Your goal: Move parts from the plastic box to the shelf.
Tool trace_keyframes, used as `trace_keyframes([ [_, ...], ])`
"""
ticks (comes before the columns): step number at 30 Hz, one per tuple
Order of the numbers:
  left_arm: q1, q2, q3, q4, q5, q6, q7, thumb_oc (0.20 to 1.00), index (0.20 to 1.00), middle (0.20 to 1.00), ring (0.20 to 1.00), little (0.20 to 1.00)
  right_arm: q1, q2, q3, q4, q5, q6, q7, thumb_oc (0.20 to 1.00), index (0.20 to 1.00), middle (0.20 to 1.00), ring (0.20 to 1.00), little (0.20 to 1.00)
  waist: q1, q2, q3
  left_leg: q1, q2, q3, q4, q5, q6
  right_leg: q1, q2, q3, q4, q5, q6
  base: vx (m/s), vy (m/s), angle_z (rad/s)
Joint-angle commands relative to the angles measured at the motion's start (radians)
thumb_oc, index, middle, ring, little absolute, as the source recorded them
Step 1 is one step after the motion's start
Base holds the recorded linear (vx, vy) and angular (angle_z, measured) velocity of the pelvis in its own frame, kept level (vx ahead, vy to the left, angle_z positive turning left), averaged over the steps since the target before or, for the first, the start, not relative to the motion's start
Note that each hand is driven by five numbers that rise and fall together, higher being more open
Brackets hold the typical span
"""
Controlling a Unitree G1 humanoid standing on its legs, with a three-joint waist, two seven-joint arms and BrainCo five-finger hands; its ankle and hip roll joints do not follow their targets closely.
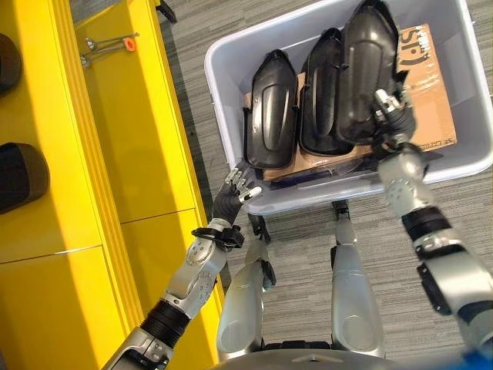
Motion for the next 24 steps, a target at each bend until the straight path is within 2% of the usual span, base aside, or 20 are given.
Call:
trace_keyframes([
  [1, -0.041, 0.032, -0.04, -0.02, -0.015, -0.025, 0.016, 1.0, 1.0, 1.0, 1.0, 1.0, -0.018, 0.041, 0.002, 0.056, 0.072, 0.007, 0.004, 1.0, 1.0, 1.0, 1.0, 1.0, 0.055, 0.0, 0.016, 0.087, 0.038, -0.076, 0.017, -0.093, -0.055, -0.14, -0.065, -0.008, 0.319, -0.213, 0.017, 0.0, 0.0, 0.0],
  [8, -0.048, 0.027, -0.041, -0.014, -0.015, -0.027, 0.032, 1.0, 1.0, 1.0, 1.0, 1.0, -0.009, 0.062, -0.033, 0.02, 0.068, -0.029, -0.03, 1.0, 1.0, 1.0, 1.0, 1.0, 0.057, -0.001, 0.014, 0.095, 0.039, -0.077, 0.016, -0.096, -0.055, -0.136, -0.063, -0.005, 0.316, -0.212, 0.017, 0.0, 0.001, 0.0],
  [9, -0.044, 0.025, -0.031, -0.022, -0.015, -0.034, 0.04, 1.0, 1.0, 1.0, 1.0, 1.0, 0.0, 0.029, -0.05, -0.078, -0.028, -0.055, -0.073, 1.0, 1.0, 1.0, 1.0, 1.0, 0.047, -0.006, 0.016, 0.101, 0.039, -0.076, 0.014, -0.101, -0.055, -0.134, -0.063, -0.004, 0.319, -0.218, 0.019, 0.01, 0.031, 0.0],
  [13, -0.029, 0.031, -0.019, -0.034, -0.006, -0.045, 0.051, 1.0, 1.0, 1.0, 1.0, 1.0, 0.035, -0.044, -0.102, -0.236, -0.228, -0.092, -0.169, 1.0, 1.0, 1.0, 1.0, 1.0, 0.035, -0.014, 0.014, 0.105, 0.041, -0.073, 0.011, -0.103, -0.054, -0.134, -0.061, -0.001, 0.318, -0.22, 0.02, 0.0, 0.0, 0.0],
  [14, -0.025, 0.04, -0.014, -0.038, 0.008, -0.052, 0.053, 1.0, 1.0, 1.0, 1.0, 1.0, 0.047, -0.078, -0.127, -0.305, -0.36, -0.098, -0.229, 1.0, 1.0, 1.0, 1.0, 1.0, 0.031, -0.017, 0.009, 0.106, 0.044, -0.07, 0.01, -0.101, -0.055, -0.134, -0.058, 0.002, 0.312, -0.213, 0.02, 0.0, 0.0, 0.0],
  [15, -0.023, 0.043, -0.01, -0.041, 0.011, -0.054, 0.055, 1.0, 1.0, 1.0, 1.0, 1.0, 0.057, -0.091, -0.134, -0.341, -0.409, -0.096, -0.249, 1.0, 1.0, 1.0, 1.0, 1.0, 0.027, -0.019, 0.01, 0.112, 0.043, -0.07, 0.01, -0.107, -0.054, -0.131, -0.058, 0.002, 0.316, -0.22, 0.021, 0.0, 0.0, 0.0],
  [16, -0.023, 0.043, -0.01, -0.041, 0.011, -0.054, 0.055, 1.0, 1.0, 1.0, 1.0, 1.0, 0.058, -0.09, -0.134, -0.343, -0.411, -0.095, -0.25, 1.0, 1.0, 1.0, 1.0, 1.0, 0.029, -0.019, 0.009, 0.109, 0.044, -0.069, 0.009, -0.103, -0.055, -0.133, -0.057, 0.003, 0.312, -0.213, 0.02, 0.0, 0.0, 0.0],
  [19, -0.015, 0.05, 0.004, -0.046, 0.028, -0.06, 0.058, 1.0, 1.0, 1.0, 1.0, 1.0, 0.108, -0.114, -0.159, -0.458, -0.552, -0.092, -0.298, 1.0, 1.0, 1.0, 1.0, 1.0, 0.018, -0.025, 0.004, 0.112, 0.049, -0.063, 0.008, -0.105, -0.056, -0.131, -0.056, 0.002, 0.305, -0.208, 0.023, 0.0, 0.0, 0.0],
  [24, 0.004, 0.053, 0.021, -0.057, 0.047, -0.063, 0.061, 1.0, 1.0, 1.0, 1.0, 1.0, 0.201, -0.095, -0.161, -0.605, -0.618, -0.097, -0.297, 1.0, 1.0, 1.0, 1.0, 1.0, 0.006, -0.03, -0.001, 0.119, 0.051, -0.056, 0.008, -0.107, -0.057, -0.13, -0.052, 0.005, 0.303, -0.207, 0.023, 0.0, 0.002, -0.01],
])
